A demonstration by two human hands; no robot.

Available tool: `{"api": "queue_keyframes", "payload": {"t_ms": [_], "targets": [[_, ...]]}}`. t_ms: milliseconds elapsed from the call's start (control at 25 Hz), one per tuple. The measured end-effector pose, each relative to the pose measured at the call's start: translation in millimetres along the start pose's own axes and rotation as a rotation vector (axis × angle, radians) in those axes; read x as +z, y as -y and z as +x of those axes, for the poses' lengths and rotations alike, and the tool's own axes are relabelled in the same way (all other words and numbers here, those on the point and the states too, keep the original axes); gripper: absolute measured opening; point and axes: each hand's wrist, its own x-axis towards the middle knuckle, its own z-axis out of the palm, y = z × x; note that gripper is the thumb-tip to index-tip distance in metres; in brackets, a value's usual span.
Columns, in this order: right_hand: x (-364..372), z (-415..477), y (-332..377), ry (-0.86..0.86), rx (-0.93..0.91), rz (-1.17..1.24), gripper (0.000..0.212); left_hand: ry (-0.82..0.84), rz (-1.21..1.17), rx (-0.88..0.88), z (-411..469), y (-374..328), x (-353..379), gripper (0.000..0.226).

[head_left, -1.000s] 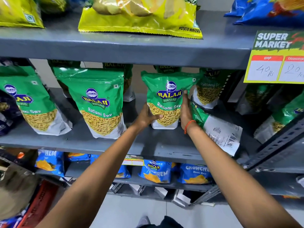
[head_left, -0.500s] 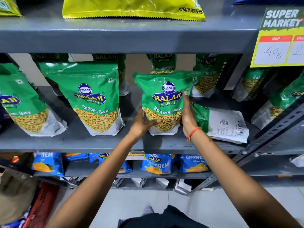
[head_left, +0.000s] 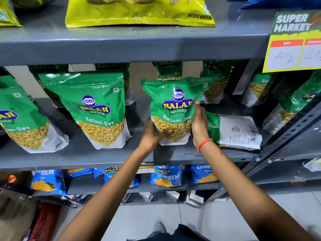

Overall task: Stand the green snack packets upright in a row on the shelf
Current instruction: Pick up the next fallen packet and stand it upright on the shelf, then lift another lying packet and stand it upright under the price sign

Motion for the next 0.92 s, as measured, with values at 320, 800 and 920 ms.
{"api": "queue_keyframes", "payload": {"t_ms": [320,800,920], "targets": [[-61.5,13.2,9.7,0.046,-0.456,-0.65,0.033,-0.243,0.177,-0.134,-29.6,-24.5,47.5,0.048],[-131.6,18.6,-38.5,0.136,-0.913,-1.191,0.016,-0.303,-0.168,-0.362,-53.6,-51.6,147.7,0.023],[-133.9,17.3,-27.4,0.041,-0.812,-1.056,0.014,-0.25,-0.358,-0.361,-48.0,-49.0,157.4,0.031]]}}
